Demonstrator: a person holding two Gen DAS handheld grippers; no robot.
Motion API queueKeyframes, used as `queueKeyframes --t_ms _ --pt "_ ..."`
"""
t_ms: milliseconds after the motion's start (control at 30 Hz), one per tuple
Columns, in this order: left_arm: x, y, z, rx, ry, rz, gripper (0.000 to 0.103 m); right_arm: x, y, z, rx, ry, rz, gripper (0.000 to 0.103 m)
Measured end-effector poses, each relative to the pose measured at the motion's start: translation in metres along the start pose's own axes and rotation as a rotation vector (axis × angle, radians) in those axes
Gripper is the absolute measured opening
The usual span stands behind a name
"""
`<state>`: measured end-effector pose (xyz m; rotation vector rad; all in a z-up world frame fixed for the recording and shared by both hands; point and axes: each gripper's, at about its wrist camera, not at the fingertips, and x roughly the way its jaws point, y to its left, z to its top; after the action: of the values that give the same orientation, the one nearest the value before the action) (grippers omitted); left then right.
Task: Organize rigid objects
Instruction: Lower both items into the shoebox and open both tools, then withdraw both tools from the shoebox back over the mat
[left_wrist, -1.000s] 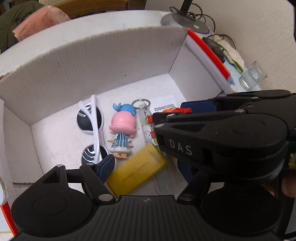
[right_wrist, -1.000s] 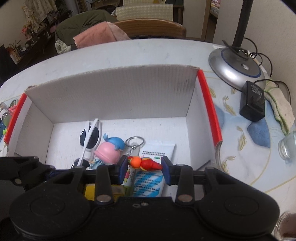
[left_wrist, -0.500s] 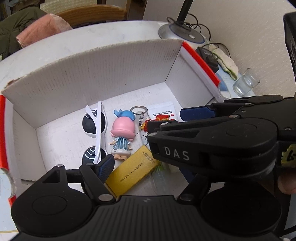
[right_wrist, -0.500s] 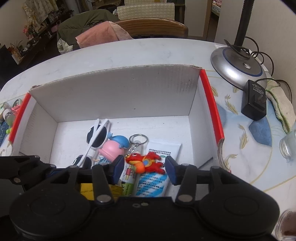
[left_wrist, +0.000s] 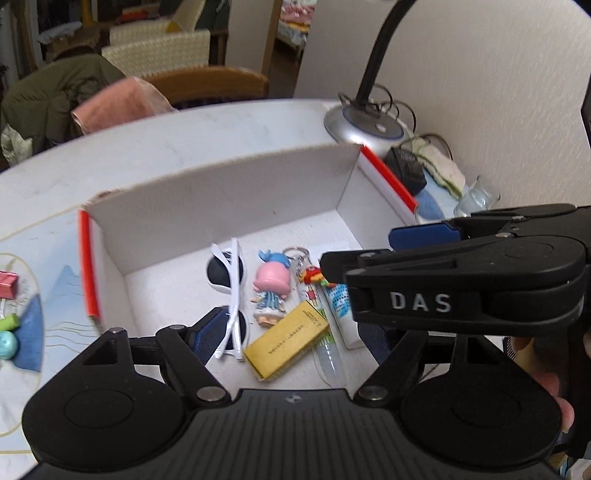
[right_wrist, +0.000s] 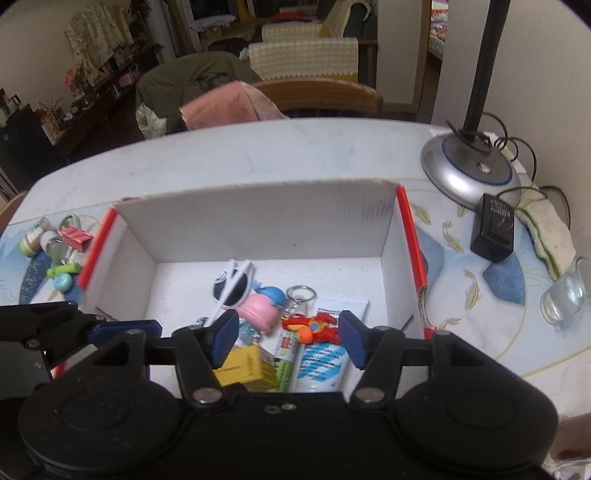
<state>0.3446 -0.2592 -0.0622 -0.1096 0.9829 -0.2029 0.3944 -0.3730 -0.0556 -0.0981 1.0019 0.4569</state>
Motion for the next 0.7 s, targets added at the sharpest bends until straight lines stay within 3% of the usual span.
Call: queueKeyframes --t_ms 533,600,700 --pt "-0.083 0.026 -0.026 0.025 -0.180 -0.021 0.080 -0.059 0.034 -0.013 -0.012 -0.107 0.048 0.065" --pt "-0.091 0.032 -0.030 0.029 -0.193 -0.015 0.080 -0.065 0.039 -0.015 -0.010 -0.123 0.044 0.073" --pt "-0.103 0.045 -0.037 0.027 -0.213 -0.023 0.080 -0.072 0.049 -0.017 -0.003 -0.137 0.038 0.074"
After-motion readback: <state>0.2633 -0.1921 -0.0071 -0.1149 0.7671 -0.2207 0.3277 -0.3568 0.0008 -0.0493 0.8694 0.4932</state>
